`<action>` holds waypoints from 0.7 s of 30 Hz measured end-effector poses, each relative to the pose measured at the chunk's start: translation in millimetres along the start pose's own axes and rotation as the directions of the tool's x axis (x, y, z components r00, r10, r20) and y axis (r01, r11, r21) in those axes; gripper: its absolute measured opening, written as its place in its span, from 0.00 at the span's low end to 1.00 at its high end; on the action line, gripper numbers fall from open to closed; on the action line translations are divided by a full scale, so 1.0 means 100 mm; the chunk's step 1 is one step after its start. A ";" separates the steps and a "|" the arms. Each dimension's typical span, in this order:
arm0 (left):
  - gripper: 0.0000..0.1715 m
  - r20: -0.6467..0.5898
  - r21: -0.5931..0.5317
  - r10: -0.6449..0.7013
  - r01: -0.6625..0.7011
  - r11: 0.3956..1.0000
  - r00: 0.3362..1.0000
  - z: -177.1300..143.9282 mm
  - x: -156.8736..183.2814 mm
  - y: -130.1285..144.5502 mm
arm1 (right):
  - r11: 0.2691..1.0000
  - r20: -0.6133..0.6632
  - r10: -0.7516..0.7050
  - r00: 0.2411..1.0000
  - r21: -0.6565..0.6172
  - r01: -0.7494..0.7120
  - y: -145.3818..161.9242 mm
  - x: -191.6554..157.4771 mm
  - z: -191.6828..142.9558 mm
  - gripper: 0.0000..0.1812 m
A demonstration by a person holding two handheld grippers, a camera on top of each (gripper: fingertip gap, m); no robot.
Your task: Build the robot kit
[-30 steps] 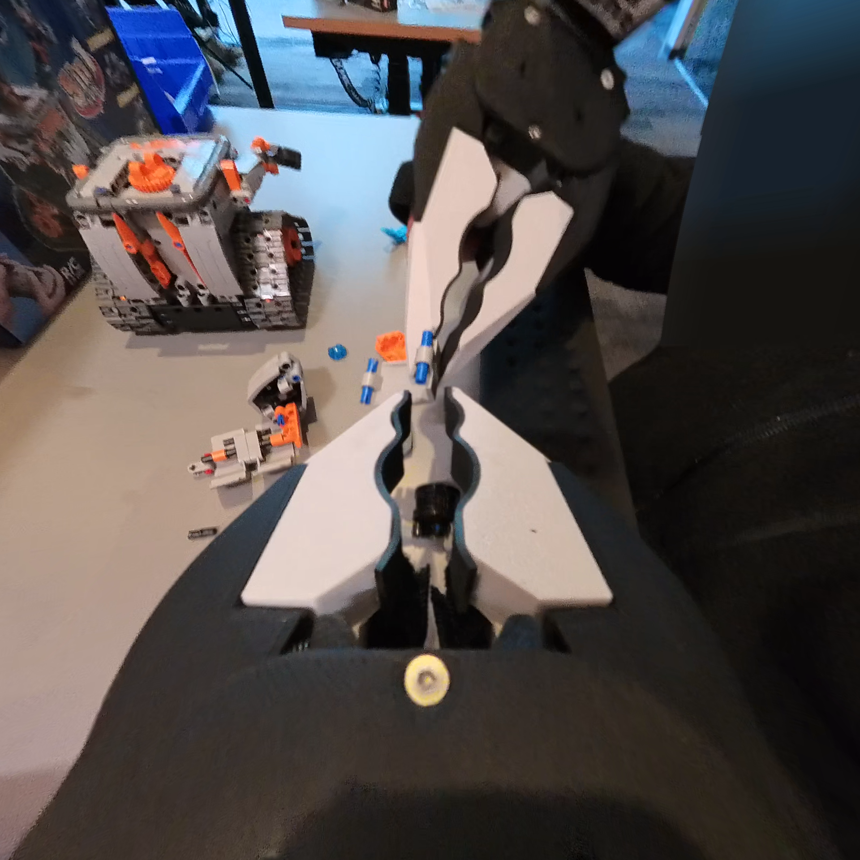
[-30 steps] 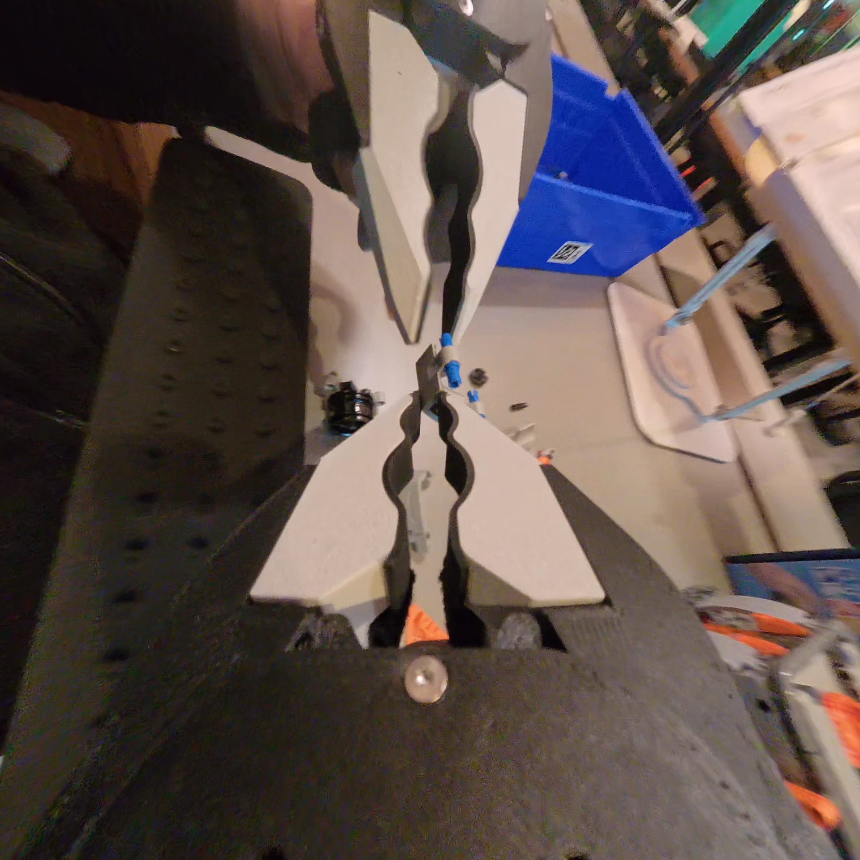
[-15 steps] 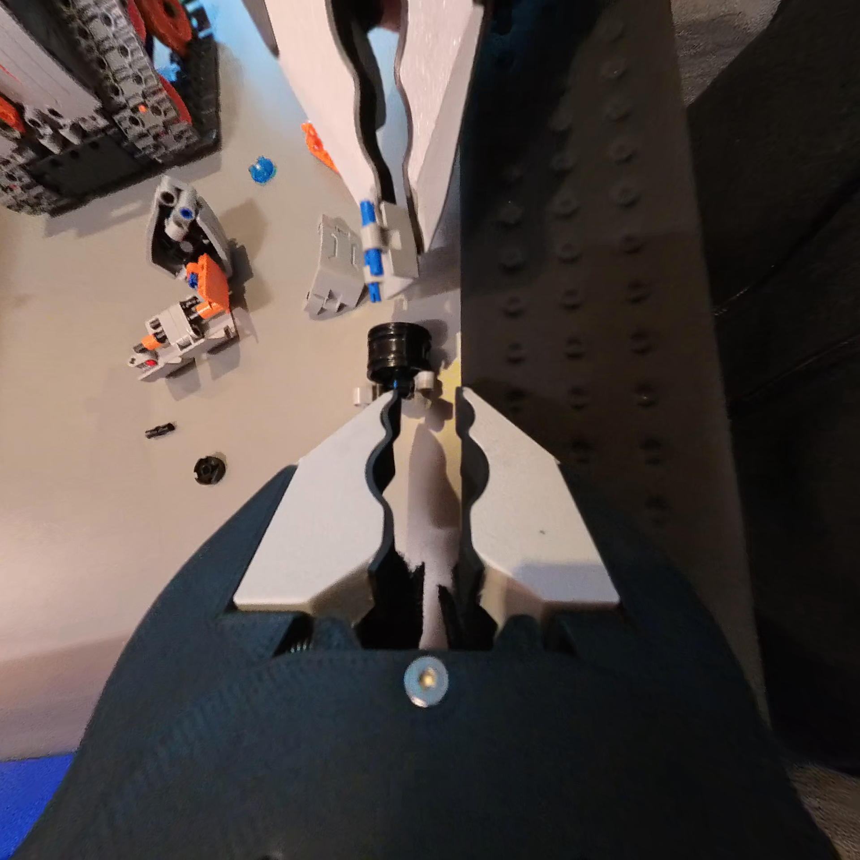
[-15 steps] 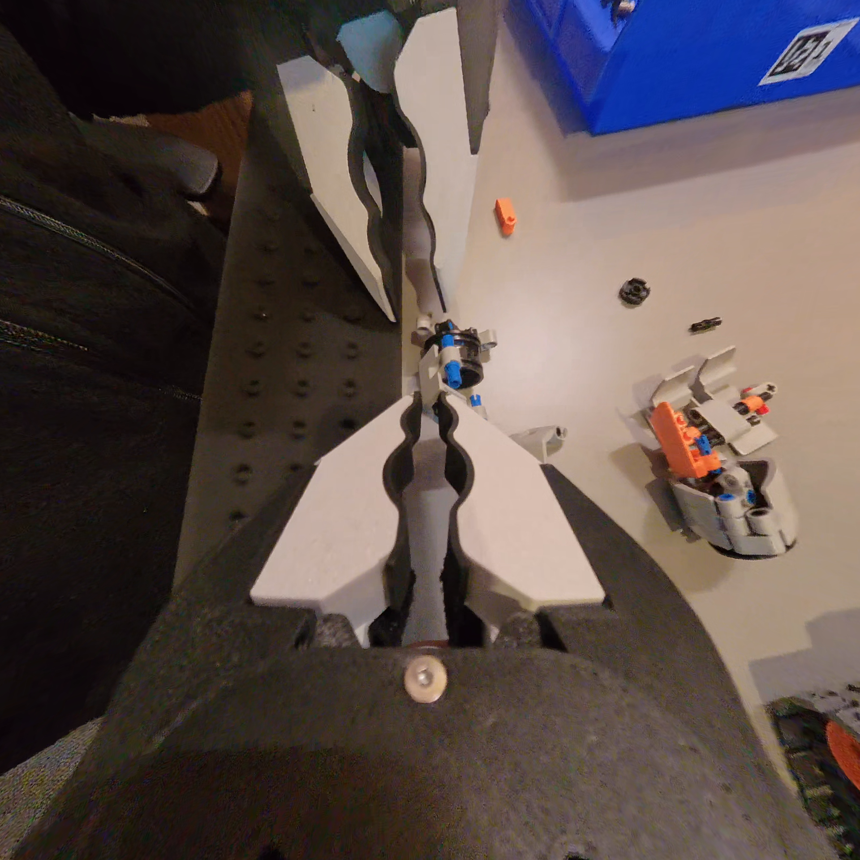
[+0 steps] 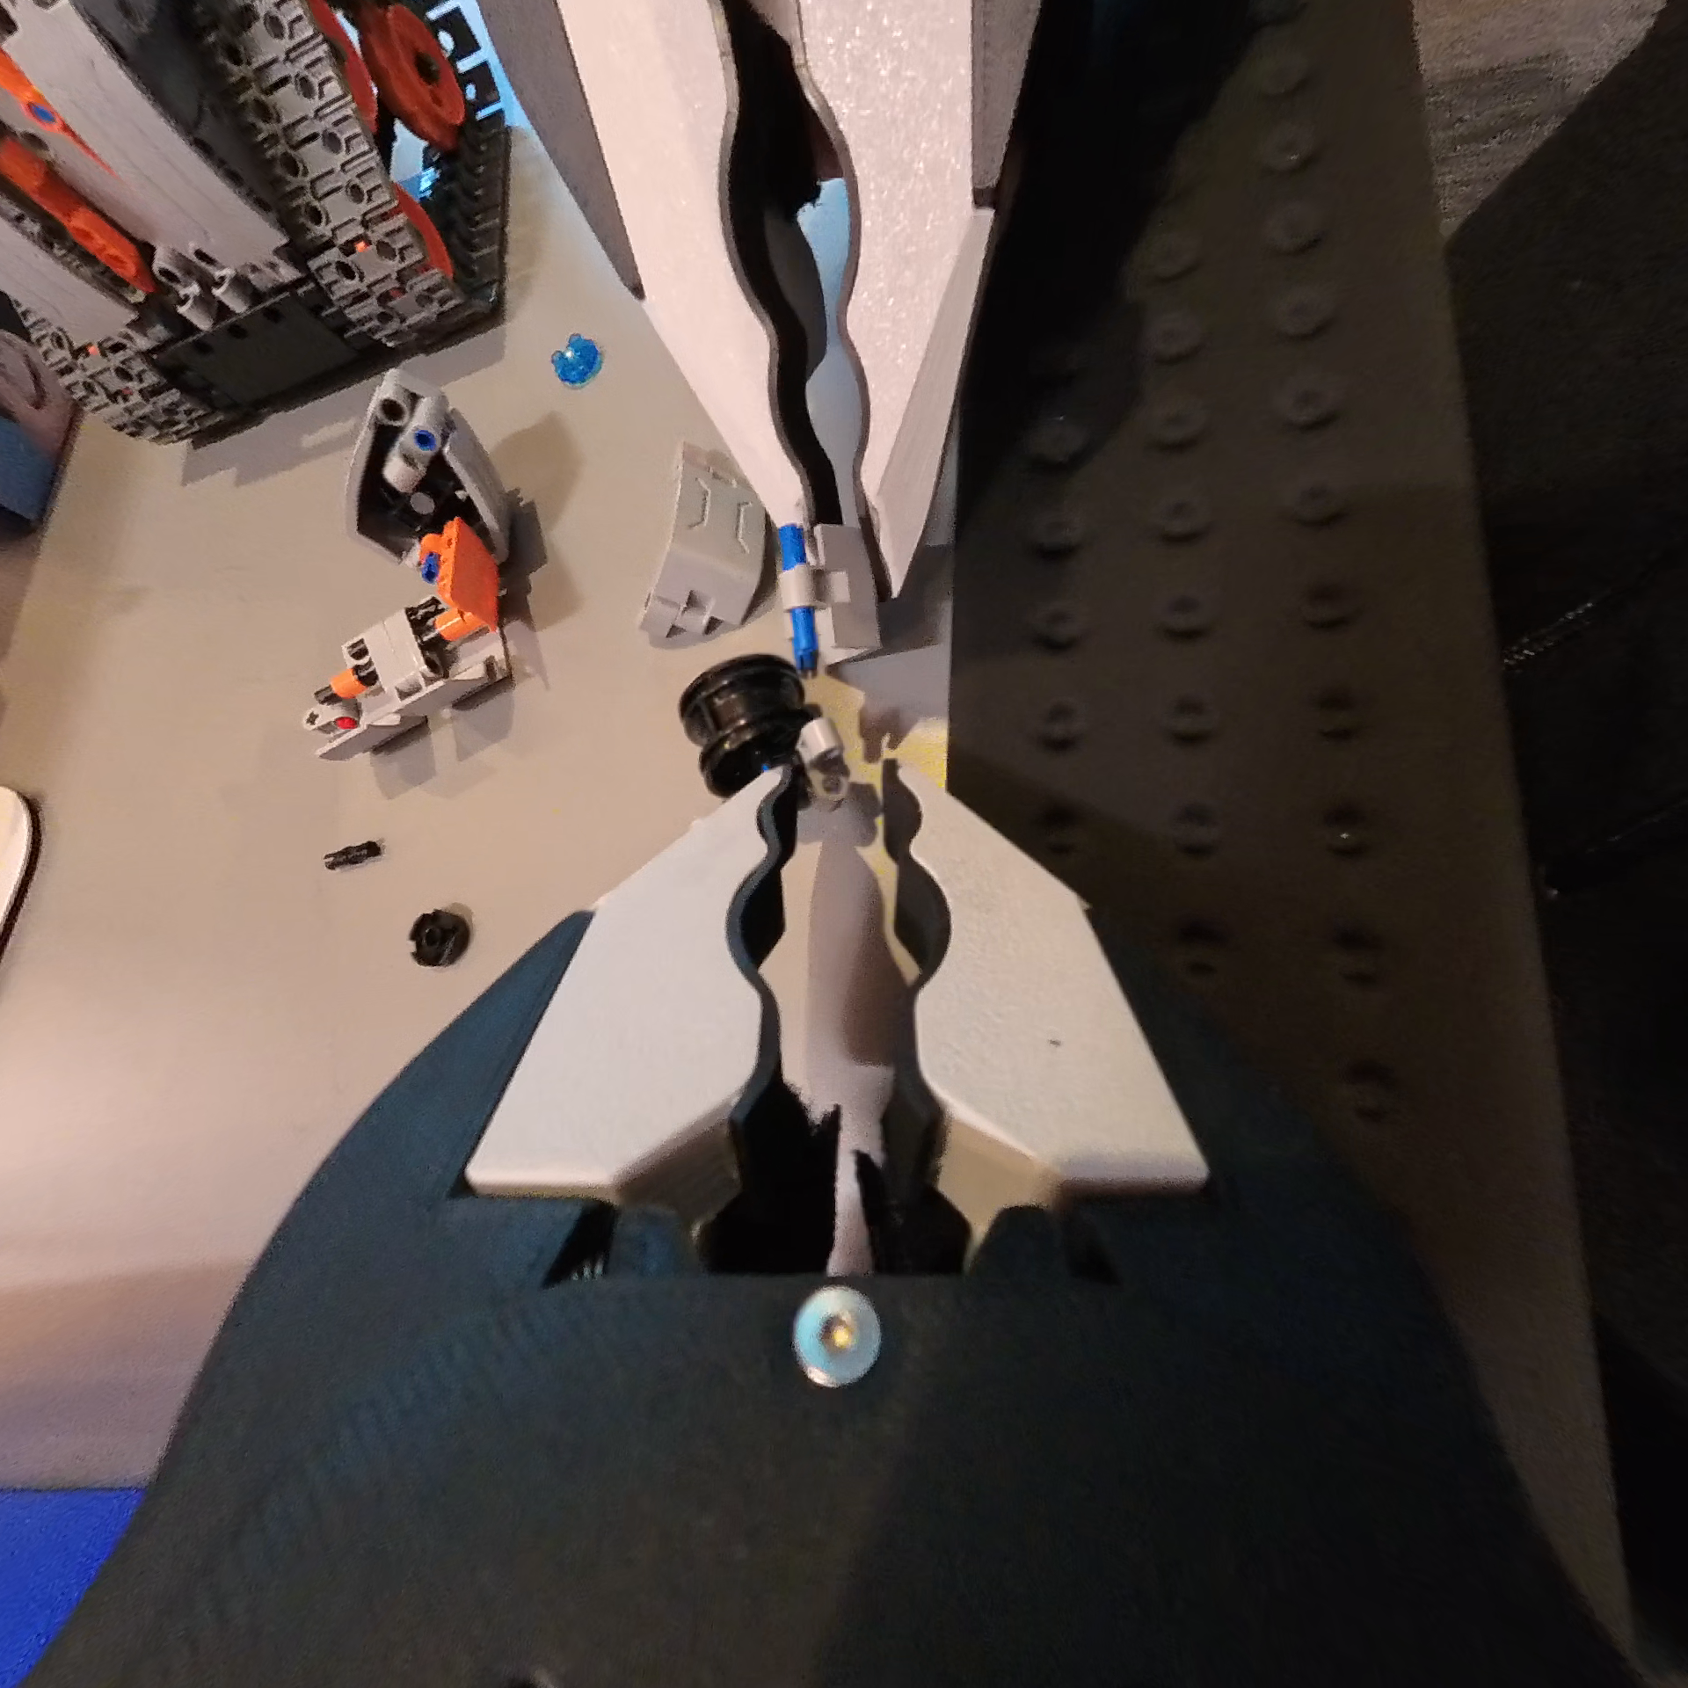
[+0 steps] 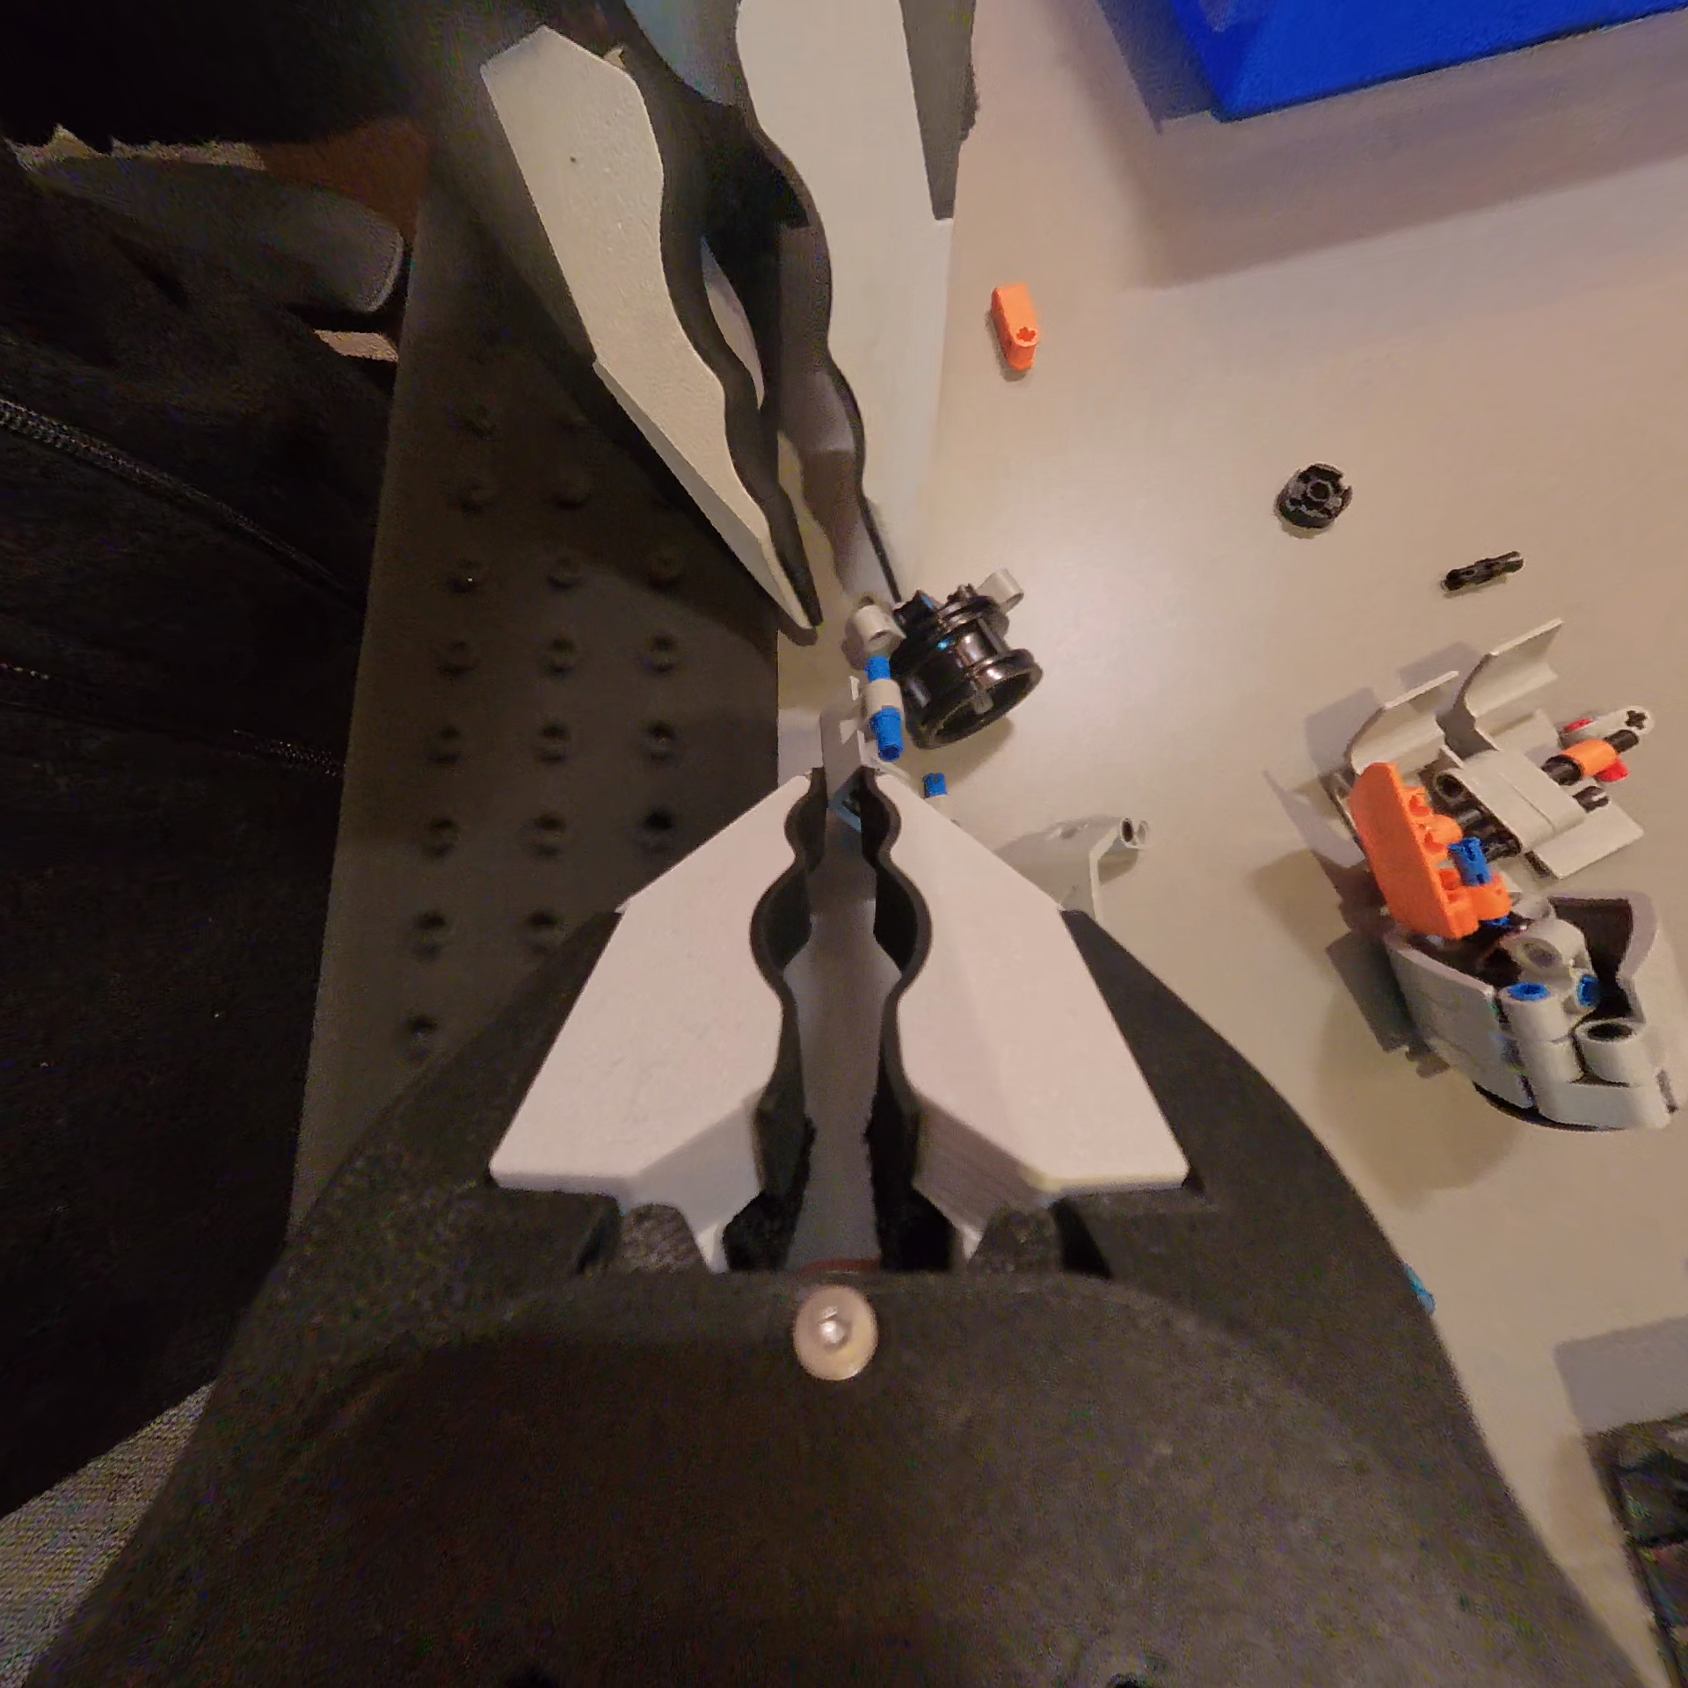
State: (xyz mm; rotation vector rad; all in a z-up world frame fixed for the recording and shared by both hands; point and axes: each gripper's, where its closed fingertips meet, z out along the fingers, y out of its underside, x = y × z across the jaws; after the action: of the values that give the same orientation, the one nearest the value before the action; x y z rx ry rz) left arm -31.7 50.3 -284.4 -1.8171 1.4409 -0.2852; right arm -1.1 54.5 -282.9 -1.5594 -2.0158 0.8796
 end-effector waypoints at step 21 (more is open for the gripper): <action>0.03 0.192 -0.081 0.015 0.001 0.997 0.981 0.06 -0.25 0.02 | 0.999 -0.001 0.038 0.999 0.036 -0.038 -0.03 0.10 -0.01 0.02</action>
State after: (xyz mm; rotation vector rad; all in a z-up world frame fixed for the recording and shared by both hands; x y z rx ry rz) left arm -38.2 75.0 -282.6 -1.8490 1.3400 -0.0457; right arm -5.2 63.9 -280.3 -1.5835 -1.9641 0.9237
